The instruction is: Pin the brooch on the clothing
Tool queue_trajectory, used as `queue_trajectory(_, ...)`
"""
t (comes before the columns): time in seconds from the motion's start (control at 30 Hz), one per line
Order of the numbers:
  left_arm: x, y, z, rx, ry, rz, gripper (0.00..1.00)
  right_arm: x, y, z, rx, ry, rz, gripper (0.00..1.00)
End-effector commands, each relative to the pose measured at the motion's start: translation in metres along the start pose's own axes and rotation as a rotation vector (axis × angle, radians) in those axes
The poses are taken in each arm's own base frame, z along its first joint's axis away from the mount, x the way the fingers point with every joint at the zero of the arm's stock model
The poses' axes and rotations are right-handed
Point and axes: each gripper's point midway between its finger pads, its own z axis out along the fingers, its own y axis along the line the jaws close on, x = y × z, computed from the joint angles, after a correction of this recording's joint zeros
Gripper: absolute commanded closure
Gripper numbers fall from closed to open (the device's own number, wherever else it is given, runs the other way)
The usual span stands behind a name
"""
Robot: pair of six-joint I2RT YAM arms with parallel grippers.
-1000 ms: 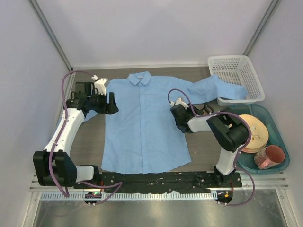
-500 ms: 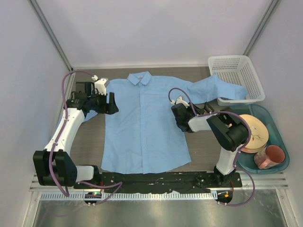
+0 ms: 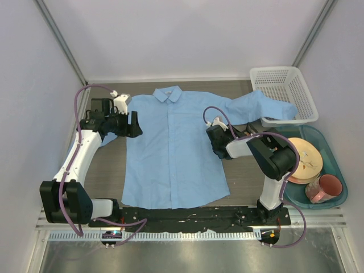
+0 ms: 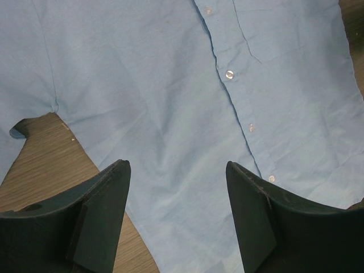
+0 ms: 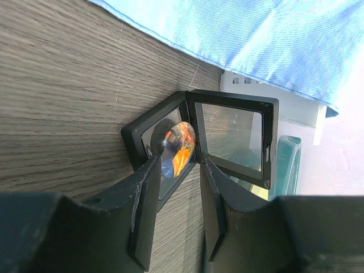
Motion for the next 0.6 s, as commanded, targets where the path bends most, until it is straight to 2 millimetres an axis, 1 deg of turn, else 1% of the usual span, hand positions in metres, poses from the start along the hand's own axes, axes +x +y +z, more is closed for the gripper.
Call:
queue_trajectory(0.0, -0.011, -0.002, 0.0, 0.013, -0.04, 0.021, 0.28, -0.003, 0.001, 0.002, 0.002, -0.003, 0.06, 0.59)
queue_trajectory(0.17, -0.009, -0.002, 0.001, 0.015, -0.036, 0.016, 0.28, -0.003, 0.002, 0.001, -0.022, 0.004, 0.068, 0.53)
queue_trajectory(0.23, -0.01, -0.002, 0.0, 0.015, -0.038, 0.017, 0.28, -0.003, 0.002, 0.002, -0.027, 0.004, 0.065, 0.53)
queue_trajectory(0.37, -0.011, -0.002, -0.001, 0.015, -0.042, 0.021, 0.28, 0.002, -0.001, 0.01, -0.013, 0.027, 0.055, 0.61)
queue_trajectory(0.5, -0.011, -0.001, 0.001, 0.013, -0.038, 0.019, 0.28, 0.003, -0.007, 0.013, 0.025, 0.016, 0.037, 0.61)
queue_trajectory(0.57, -0.011, -0.001, 0.001, 0.013, -0.038, 0.019, 0.28, 0.005, -0.006, 0.015, 0.025, 0.02, 0.036, 0.63)
